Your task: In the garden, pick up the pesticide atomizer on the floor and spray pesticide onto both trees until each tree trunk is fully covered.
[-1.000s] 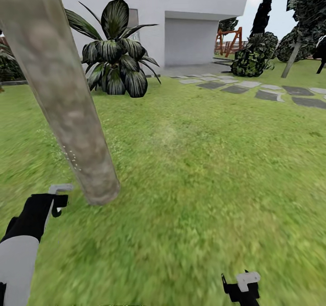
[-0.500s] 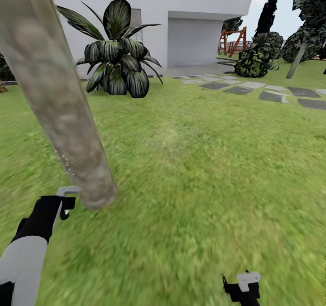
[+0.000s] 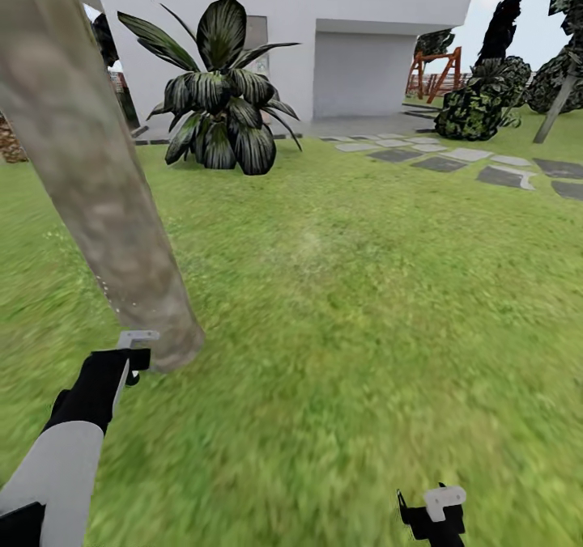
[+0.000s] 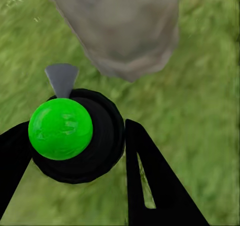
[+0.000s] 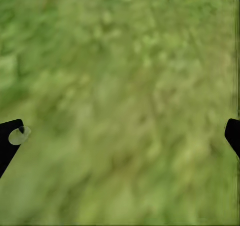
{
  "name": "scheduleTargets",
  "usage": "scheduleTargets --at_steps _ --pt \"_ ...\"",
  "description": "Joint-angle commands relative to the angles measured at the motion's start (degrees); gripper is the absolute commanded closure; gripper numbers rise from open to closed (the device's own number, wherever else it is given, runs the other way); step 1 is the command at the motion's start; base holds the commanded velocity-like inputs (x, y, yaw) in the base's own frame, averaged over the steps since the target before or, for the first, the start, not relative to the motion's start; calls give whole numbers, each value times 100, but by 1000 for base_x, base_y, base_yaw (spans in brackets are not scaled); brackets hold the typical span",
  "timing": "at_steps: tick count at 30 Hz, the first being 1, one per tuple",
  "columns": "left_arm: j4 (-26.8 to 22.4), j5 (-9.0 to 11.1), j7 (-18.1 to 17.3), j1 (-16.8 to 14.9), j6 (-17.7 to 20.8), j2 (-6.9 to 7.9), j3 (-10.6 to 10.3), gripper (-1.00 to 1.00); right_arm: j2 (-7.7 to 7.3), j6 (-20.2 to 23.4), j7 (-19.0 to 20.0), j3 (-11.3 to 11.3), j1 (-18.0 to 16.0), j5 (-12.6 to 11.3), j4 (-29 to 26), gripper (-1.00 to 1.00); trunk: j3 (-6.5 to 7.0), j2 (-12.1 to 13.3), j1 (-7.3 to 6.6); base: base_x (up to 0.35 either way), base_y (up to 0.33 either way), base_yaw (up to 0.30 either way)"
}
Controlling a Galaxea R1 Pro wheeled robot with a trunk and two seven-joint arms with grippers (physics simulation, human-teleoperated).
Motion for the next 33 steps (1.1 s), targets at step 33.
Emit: scheduleTargets --at_steps 33 --pt "11 -44 634 -1 -50 74 287 100 -1 -2 0 0 0 0 0 -100 0 0 0 60 -190 82"
